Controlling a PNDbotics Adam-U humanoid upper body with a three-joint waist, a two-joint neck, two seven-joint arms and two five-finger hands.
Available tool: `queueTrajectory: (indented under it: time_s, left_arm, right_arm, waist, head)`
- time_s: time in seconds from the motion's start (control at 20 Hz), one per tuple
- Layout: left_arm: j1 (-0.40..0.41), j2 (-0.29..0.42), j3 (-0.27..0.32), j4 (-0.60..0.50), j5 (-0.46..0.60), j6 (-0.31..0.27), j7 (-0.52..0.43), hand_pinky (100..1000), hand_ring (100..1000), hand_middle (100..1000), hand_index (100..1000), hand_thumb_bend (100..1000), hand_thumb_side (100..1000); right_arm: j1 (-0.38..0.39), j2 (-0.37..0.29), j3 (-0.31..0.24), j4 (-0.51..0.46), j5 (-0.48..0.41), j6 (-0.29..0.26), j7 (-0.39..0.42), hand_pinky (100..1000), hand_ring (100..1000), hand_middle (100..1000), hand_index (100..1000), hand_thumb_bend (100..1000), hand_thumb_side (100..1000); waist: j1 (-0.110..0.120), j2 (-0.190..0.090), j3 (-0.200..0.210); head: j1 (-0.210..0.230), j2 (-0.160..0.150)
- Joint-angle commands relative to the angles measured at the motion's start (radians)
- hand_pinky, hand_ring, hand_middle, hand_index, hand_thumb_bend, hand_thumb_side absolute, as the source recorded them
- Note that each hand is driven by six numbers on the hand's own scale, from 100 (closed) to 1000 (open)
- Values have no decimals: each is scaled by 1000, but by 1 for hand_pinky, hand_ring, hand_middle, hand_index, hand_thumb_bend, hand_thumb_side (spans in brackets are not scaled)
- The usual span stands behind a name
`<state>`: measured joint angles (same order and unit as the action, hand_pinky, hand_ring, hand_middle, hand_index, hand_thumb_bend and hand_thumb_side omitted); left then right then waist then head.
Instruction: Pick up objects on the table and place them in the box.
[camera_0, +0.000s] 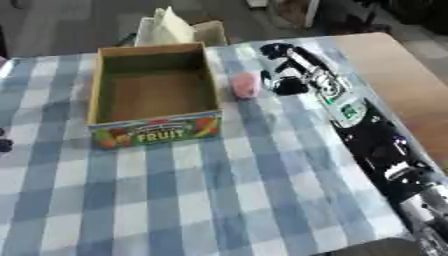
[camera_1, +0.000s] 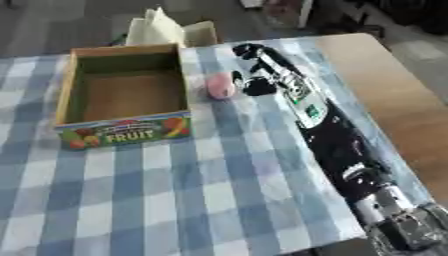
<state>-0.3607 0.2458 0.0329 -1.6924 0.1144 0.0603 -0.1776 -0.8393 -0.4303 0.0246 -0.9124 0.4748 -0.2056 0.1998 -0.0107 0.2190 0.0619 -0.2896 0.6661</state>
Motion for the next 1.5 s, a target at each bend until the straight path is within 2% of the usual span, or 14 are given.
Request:
queueTrajectory:
  time_s: [0.05,0.1,0.15,0.2,0.25,0.3,0.65,0.8,0.95,1.15,1.2,1.3,1.4,1.5]
  left_arm:
    - [-10,13,-1,-11,3,-1,-3,688,485,522,574,100,858]
    - [-9,13,-1,-11,3,-1,-4,688,485,522,574,100,858]
    - [-9,13,-1,-10,3,-1,-4,688,485,522,574,100,858]
    - [-9,12,-1,-10,3,-1,-5,688,485,522,574,100,858]
    - [-9,12,-1,-10,2,-1,-5,688,485,522,574,100,858]
    - [-9,12,-1,-11,2,-1,-4,688,485,522,574,100,858]
    - [-9,11,-3,-10,4,0,-6,688,486,522,575,100,859]
    - [-10,10,-3,-10,4,0,-7,688,486,522,575,100,860]
    - [-10,10,-4,-10,4,0,-7,688,486,522,575,100,860]
    - [-10,10,-4,-10,4,0,-7,688,486,522,575,100,860]
    - [-9,10,-4,-10,4,0,-7,688,486,522,575,100,861]
    - [-8,10,-2,-9,4,0,-6,688,486,522,575,100,861]
    - [-9,10,-2,-10,4,0,-6,688,486,522,575,100,861]
    - [-9,9,-2,-10,4,1,-6,688,486,523,575,100,861]
  right_arm:
    - [-35,-2,-5,23,50,-10,2,760,925,873,914,116,100]
    - [-40,3,-6,32,63,-13,3,769,931,880,916,121,100]
    - [-43,7,-6,41,76,-15,4,779,939,886,920,174,100]
    - [-46,11,-6,49,87,-18,6,782,942,891,922,129,100]
    - [-48,15,-7,56,96,-20,9,787,947,897,926,172,100]
    - [-50,18,-6,62,104,-23,15,790,951,906,930,138,100]
    - [-64,39,-3,96,183,-21,29,796,947,917,935,162,100]
    - [-73,50,-10,110,240,0,-23,734,884,854,897,184,100]
    - [-76,60,-10,123,292,24,-94,729,879,848,893,185,100]
    - [-77,65,-9,134,311,23,-120,729,879,848,893,185,100]
    - [-78,64,-10,135,312,23,-122,465,625,552,636,157,100]
    - [-81,50,-40,113,314,41,-142,424,567,489,569,134,100]
    - [-81,51,-83,79,322,70,-172,414,547,458,539,125,100]
    - [-82,55,-97,48,325,104,-206,399,535,433,515,116,100]
  waist:
    - [1,-21,1]
    - [0,-21,1]
    - [0,-22,1]
    - [0,-22,2]
    - [0,-22,2]
    - [0,-22,2]
    - [-1,-22,4]
    - [0,-22,5]
    - [1,-21,6]
    - [1,-21,6]
    - [1,-21,6]
    - [0,-21,3]
    - [-2,-21,4]
    - [-3,-21,4]
  head:
    - [-7,-5]
    - [-8,-5]
    - [-8,-4]
    - [-8,-5]
    - [-9,-5]
    - [-10,-5]
    - [-13,-5]
    - [-17,-5]
    - [-18,-5]
    - [-19,-5]
    - [-18,-5]
    - [-16,-5]
    - [-17,-6]
    - [-19,-7]
